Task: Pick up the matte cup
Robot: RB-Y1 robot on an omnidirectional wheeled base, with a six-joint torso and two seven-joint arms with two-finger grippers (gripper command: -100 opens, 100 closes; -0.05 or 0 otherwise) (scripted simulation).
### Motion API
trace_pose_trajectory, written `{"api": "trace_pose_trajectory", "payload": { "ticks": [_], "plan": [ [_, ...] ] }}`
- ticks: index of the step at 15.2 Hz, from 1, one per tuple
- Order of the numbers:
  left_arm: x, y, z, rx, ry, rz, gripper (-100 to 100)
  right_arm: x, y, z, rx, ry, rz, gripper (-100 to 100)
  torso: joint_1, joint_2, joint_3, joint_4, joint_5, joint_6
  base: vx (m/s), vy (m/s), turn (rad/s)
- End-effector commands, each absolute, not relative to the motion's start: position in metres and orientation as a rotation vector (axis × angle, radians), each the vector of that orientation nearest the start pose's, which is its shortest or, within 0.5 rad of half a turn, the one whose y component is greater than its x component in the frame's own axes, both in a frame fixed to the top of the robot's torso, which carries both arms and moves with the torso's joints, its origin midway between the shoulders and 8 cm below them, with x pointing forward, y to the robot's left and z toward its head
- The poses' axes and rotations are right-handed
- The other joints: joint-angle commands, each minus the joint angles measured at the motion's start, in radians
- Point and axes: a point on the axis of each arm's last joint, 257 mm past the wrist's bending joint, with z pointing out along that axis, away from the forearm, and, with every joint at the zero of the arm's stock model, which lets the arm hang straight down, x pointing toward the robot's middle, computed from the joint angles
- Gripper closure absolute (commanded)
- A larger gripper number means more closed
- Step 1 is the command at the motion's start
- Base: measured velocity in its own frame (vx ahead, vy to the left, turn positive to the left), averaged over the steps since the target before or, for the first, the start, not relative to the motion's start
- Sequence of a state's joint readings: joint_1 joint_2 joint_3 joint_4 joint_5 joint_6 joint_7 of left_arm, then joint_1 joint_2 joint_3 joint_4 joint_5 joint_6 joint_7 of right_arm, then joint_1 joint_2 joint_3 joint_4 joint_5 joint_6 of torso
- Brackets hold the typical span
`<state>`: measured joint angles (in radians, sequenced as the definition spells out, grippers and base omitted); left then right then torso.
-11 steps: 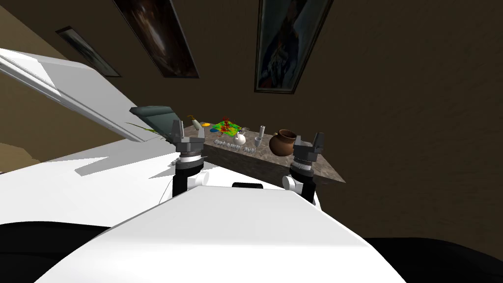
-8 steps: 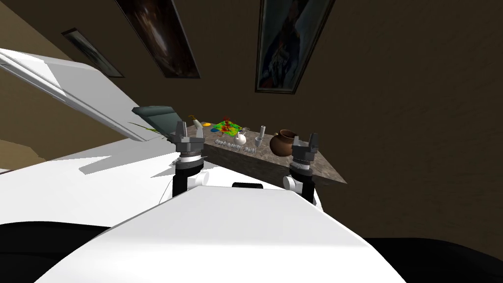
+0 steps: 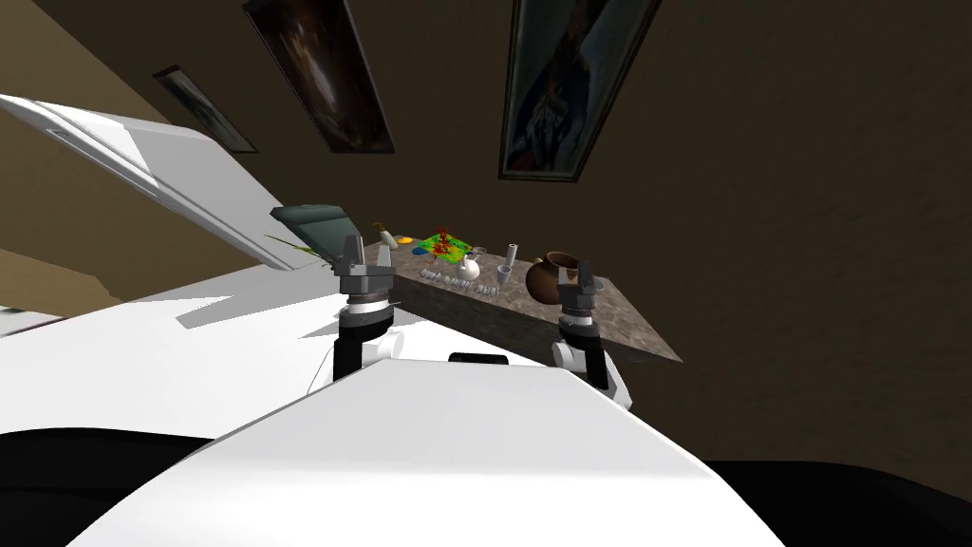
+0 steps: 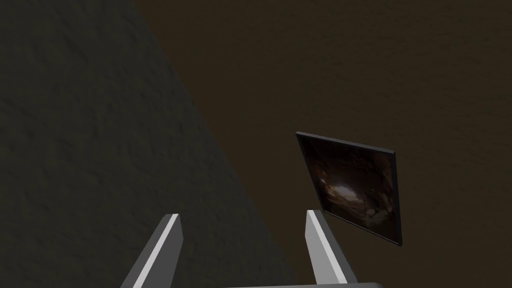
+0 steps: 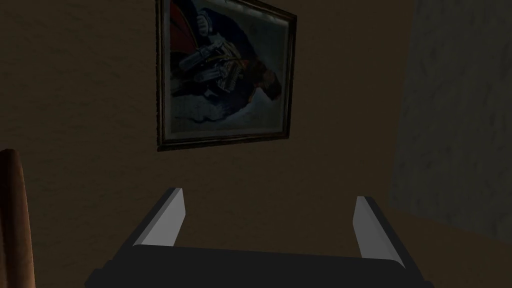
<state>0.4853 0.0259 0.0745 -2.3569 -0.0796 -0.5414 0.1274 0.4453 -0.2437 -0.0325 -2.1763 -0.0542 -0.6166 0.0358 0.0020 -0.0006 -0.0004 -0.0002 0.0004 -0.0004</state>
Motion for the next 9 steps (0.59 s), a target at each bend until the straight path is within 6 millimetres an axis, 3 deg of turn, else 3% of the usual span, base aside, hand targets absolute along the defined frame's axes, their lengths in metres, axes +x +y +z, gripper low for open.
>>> {"api": "trace_pose_trajectory", "payload": {
  "ticks": [1,2,4,7,9],
  "plan": [
    [0.319,0.28,0.07,-0.516,0.565,-1.333,0,0.355,-0.271,0.011,0.418,0.789,1.286,-100,0.0,0.0,0.0,0.0,0.0,0.0,0.008,0.035,0.065],
    [0.319,0.28,0.07,-0.516,0.565,-1.333,0,0.361,-0.271,0.0,0.404,0.829,1.267,-100,0.0,0.0,0.0,0.0,0.0,0.0,0.007,0.048,0.072],
    [0.319,0.28,0.07,-0.516,0.565,-1.333,0,0.361,-0.27,-0.001,0.387,0.849,1.264,-100,0.001,0.0,0.0,0.0,0.0,0.0,0.007,0.041,0.046],
    [0.319,0.28,0.07,-0.516,0.565,-1.333,0,0.373,-0.272,-0.025,0.338,0.954,1.214,-100,0.001,0.0,0.0,0.0,0.0,0.0,0.01,0.046,0.09],
    [0.319,0.28,0.07,-0.516,0.565,-1.333,0,0.373,-0.271,-0.026,0.315,0.976,1.21,-100,0.002,-0.001,-0.001,0.0,0.0,0.0,0.024,0.052,0.052]
  ]
}}
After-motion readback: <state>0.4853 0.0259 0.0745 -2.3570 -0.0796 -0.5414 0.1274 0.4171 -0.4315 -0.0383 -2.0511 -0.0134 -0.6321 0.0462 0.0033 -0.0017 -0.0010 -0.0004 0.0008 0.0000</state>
